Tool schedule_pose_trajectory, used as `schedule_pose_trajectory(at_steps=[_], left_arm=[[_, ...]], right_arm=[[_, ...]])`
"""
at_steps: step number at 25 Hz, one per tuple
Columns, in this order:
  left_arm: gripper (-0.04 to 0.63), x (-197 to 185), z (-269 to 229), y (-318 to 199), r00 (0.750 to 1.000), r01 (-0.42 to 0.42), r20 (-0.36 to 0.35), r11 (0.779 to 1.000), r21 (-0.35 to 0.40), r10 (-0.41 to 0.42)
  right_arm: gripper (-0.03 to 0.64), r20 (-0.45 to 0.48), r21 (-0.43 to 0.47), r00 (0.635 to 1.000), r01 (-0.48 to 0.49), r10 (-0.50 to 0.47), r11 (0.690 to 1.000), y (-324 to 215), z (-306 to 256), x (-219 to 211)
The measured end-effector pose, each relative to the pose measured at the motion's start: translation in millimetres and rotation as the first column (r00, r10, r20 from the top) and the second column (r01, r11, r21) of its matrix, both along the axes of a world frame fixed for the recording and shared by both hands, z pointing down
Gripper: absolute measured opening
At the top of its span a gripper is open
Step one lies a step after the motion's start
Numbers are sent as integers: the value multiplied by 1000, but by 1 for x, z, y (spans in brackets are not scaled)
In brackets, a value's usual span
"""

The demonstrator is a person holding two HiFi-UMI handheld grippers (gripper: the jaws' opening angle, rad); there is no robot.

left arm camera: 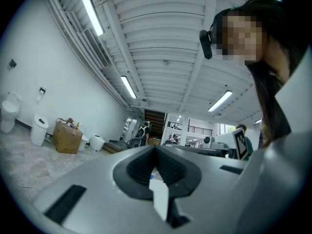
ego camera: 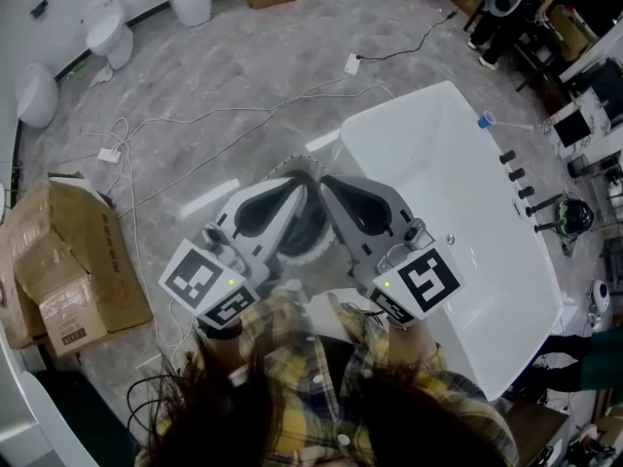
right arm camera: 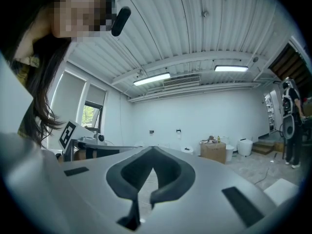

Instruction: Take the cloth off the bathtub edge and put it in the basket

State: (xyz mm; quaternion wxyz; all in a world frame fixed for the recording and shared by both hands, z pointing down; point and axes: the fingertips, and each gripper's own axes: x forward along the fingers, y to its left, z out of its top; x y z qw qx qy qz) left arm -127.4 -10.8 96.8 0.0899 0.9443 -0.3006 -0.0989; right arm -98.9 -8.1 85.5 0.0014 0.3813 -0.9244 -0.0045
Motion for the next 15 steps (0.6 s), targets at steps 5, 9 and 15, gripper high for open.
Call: schedule_pose_trajectory(at_steps=[5, 9, 15], left_arm=[[17, -2, 3, -2, 1000, 2, 4, 1000, -3, -2], [17, -1, 1, -4, 1000, -1, 1, 1000, -8, 1], [17, 3, 3, -6, 1000, -6, 2, 1000, -11, 7]], right_arm=[[15, 1, -5, 1000, -11, 11, 1000, 1, 3, 1], [15, -9, -15, 1000, -20, 20, 1000, -2, 4, 4], [15, -16, -19, 1000, -23, 23, 1000, -8, 10, 6]])
